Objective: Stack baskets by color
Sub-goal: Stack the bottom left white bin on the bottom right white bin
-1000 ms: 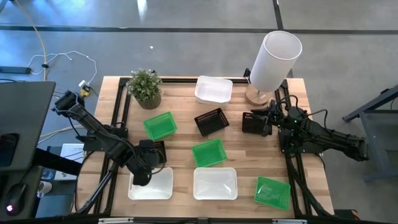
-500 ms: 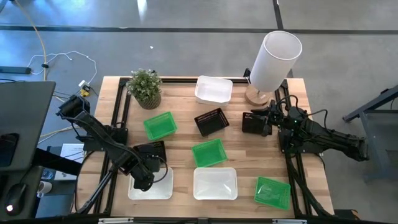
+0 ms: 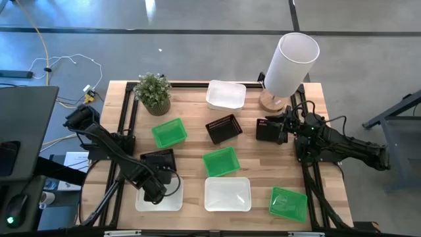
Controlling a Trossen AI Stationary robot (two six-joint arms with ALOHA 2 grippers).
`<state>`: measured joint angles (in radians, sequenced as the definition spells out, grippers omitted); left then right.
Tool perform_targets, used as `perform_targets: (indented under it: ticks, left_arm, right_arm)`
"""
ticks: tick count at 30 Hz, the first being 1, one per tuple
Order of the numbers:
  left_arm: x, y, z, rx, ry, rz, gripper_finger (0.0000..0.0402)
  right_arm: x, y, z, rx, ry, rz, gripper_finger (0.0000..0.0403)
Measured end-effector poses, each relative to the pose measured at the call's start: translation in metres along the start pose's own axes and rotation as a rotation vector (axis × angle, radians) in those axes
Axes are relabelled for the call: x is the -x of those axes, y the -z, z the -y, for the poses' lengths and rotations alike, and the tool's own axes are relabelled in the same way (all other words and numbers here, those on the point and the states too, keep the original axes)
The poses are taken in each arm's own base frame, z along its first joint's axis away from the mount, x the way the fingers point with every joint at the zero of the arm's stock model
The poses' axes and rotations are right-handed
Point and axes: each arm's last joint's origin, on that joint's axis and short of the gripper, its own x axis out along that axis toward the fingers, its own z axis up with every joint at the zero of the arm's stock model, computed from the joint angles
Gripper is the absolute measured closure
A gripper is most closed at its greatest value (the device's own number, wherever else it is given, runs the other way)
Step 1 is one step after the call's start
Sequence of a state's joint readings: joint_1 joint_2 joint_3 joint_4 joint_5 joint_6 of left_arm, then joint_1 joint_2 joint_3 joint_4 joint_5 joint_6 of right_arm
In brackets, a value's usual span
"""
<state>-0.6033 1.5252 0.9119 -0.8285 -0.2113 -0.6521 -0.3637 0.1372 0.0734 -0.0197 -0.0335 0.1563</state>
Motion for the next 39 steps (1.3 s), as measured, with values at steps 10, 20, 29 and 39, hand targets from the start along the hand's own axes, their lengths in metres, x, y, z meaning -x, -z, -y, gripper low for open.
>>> perform_targets:
  ticks: [10, 20, 29, 39]
  left_arm:
    - [-0.0052, -0.0028, 0.0034, -0.005, 0.005, 0.014, 0.0261]
    - [-0.0091, -0.003, 0.0041, -0.007, -0.004, 0.0, 0.0302]
    - [-0.0084, -0.0035, 0.0044, -0.004, 0.003, 0.007, 0.0395]
    - [-0.0044, -0.0095, 0.0014, 0.034, 0.007, 0.023, 0.0401]
  right_arm:
    - [0.0, 0.001, 0.0002, -0.001, 0.002, -0.011, 0.0305]
    - [0.0, 0.0023, 0.0004, -0.001, 0.004, -0.024, 0.0305]
    - [0.0, 0.0028, 0.0004, -0.001, 0.004, -0.03, 0.0305]
    - [0.0, 0.0029, 0.0004, -0.001, 0.004, -0.03, 0.0305]
